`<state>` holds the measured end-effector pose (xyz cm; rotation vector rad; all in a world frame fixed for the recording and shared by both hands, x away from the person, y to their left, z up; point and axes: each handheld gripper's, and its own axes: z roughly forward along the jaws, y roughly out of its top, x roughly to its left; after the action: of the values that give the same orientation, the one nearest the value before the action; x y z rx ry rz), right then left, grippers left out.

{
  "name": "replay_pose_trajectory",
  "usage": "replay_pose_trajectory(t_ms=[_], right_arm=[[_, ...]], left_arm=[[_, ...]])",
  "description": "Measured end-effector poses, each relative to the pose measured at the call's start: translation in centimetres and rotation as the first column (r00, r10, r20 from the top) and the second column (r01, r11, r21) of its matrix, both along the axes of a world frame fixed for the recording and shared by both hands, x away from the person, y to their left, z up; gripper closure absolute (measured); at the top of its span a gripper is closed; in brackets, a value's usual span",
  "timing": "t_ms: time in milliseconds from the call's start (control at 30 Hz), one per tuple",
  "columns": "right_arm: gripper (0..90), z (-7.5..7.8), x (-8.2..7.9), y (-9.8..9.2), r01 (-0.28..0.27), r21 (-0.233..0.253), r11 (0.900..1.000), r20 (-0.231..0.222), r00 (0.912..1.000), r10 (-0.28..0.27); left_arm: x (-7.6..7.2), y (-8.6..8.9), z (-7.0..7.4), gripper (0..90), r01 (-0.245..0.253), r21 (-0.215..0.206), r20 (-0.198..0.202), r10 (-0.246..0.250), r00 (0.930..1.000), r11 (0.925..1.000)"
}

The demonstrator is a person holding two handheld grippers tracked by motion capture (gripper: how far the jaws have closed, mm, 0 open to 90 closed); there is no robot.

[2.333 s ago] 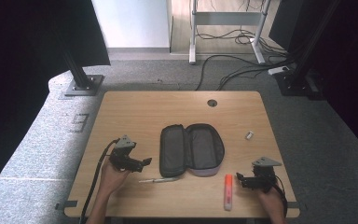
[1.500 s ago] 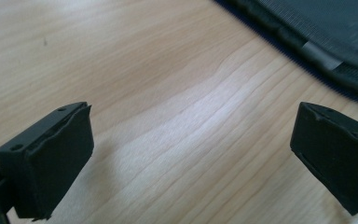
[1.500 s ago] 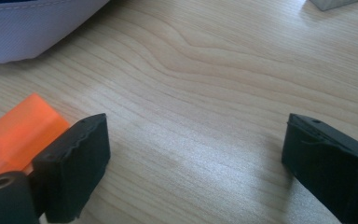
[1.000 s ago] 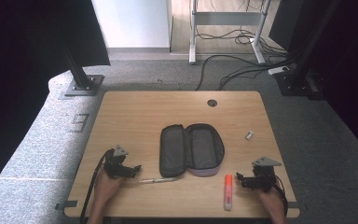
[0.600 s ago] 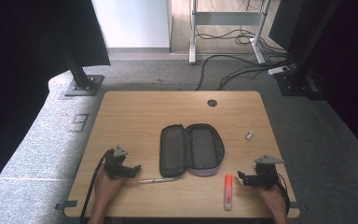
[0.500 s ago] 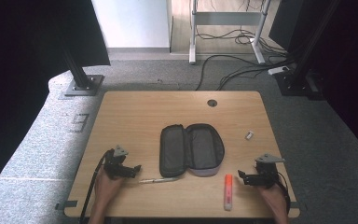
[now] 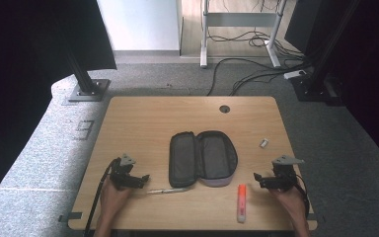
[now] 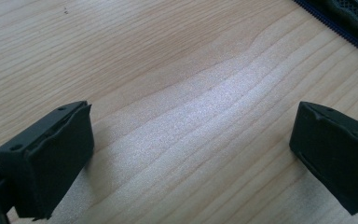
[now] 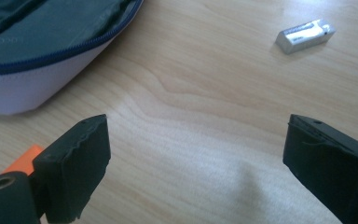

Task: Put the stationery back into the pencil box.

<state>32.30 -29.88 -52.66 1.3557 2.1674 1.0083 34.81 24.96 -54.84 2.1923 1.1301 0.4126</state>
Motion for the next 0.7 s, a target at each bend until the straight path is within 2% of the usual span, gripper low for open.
replay_pose_trajectory(t_ms=[167,267,700], right_arm=[[9.8,0.2,0.6,-0.1,0.007,-0.005,1.0,-0.001,1.0,-0.007],[12.3,0.3,1.4,-0.1,0.01,-0.028,1.0,-0.005,0.9999,-0.01],[13.6,0.5,3.8,-0.3,0.036,-0.044,0.998,0.012,0.9993,-0.035]], left_arm=[[0.0,0.0,0.0,0.0,0.0,0.0,0.0,0.0,1.0,1.0],[0.0,0.0,0.0,0.1,0.0,-0.001,0.001,0.0,1.0,1.0],[-0.1,0.0,0.0,0.3,0.0,-0.001,0.001,0.0,1.0,1.0]])
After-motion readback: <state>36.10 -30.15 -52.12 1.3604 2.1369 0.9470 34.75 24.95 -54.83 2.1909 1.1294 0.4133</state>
